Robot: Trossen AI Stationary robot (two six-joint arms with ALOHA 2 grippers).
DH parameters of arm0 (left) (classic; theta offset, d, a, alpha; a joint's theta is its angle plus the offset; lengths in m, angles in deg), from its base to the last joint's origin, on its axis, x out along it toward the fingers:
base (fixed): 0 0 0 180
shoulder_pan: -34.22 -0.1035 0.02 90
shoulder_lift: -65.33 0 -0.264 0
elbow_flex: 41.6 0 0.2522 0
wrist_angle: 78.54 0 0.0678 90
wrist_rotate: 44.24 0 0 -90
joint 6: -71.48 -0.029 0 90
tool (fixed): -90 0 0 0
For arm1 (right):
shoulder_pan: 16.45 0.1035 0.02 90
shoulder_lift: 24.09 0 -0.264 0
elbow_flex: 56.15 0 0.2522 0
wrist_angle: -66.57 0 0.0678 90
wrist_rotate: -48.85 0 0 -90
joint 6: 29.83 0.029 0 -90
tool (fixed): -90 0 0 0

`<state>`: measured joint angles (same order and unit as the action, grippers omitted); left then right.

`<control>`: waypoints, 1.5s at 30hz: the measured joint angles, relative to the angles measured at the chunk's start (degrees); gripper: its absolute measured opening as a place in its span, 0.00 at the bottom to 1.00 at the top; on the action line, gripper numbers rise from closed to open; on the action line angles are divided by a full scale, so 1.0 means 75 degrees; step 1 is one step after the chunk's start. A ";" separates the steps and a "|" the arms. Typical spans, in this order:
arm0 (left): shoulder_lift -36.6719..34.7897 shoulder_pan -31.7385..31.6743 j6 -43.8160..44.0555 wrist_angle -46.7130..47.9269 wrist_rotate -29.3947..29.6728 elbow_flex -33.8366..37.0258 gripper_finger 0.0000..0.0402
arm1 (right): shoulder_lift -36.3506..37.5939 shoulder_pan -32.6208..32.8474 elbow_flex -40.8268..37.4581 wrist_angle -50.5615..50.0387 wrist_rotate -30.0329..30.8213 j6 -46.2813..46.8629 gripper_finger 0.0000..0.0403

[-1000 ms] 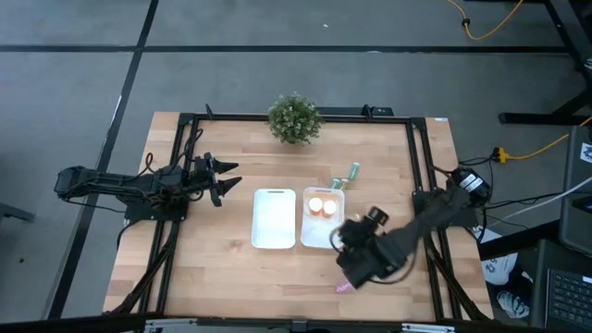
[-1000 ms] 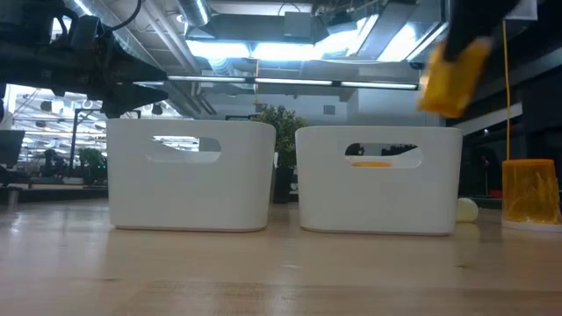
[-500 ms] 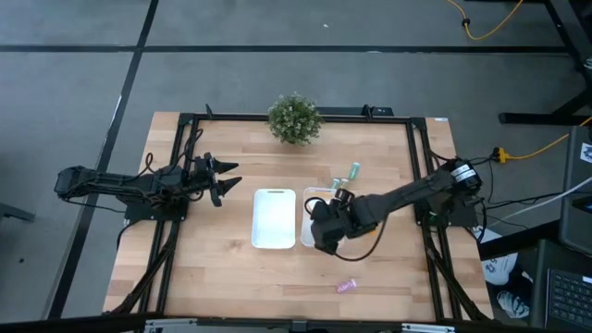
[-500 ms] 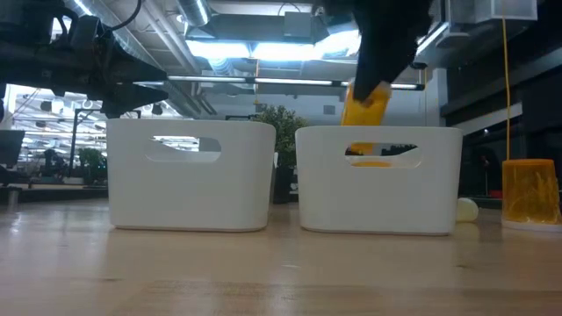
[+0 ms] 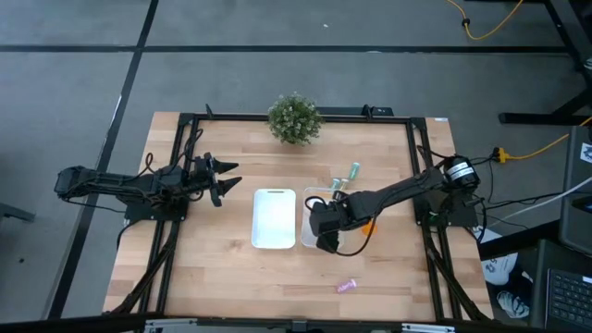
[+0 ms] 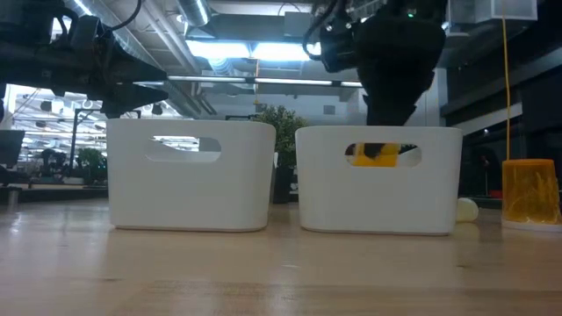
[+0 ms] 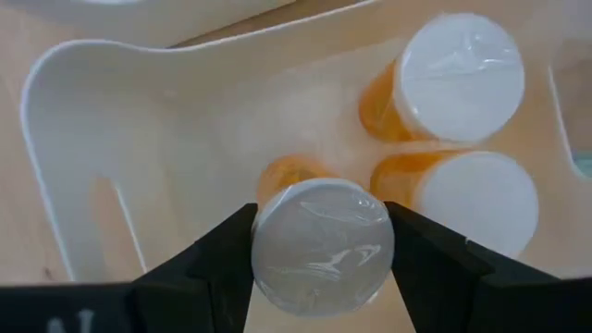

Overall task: Pick and place medicine bottles into bin by pill shape (circle, oval)
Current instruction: Put the orange capsule bottle into the right white bin

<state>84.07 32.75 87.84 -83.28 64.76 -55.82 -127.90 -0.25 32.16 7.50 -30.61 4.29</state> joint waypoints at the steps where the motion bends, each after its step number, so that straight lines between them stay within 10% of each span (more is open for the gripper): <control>1: 0.0000 0.0000 -0.0001 0.0000 0.0000 -0.0001 0.64 | 0.0000 -0.0003 -0.0043 0.0054 -0.0016 0.0014 0.54; 31: -0.0003 0.0000 -0.0002 0.0000 0.0001 -0.0001 0.64 | 0.0015 0.0381 0.0799 -0.0921 0.1192 0.0298 0.61; 45: 0.0000 0.0000 0.0000 0.0003 -0.0002 0.0001 0.64 | 0.0562 0.2802 0.1357 -0.4203 0.2703 0.4051 0.61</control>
<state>84.07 32.75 87.83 -83.26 64.75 -55.81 -123.69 20.77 42.34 -24.02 -10.34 34.67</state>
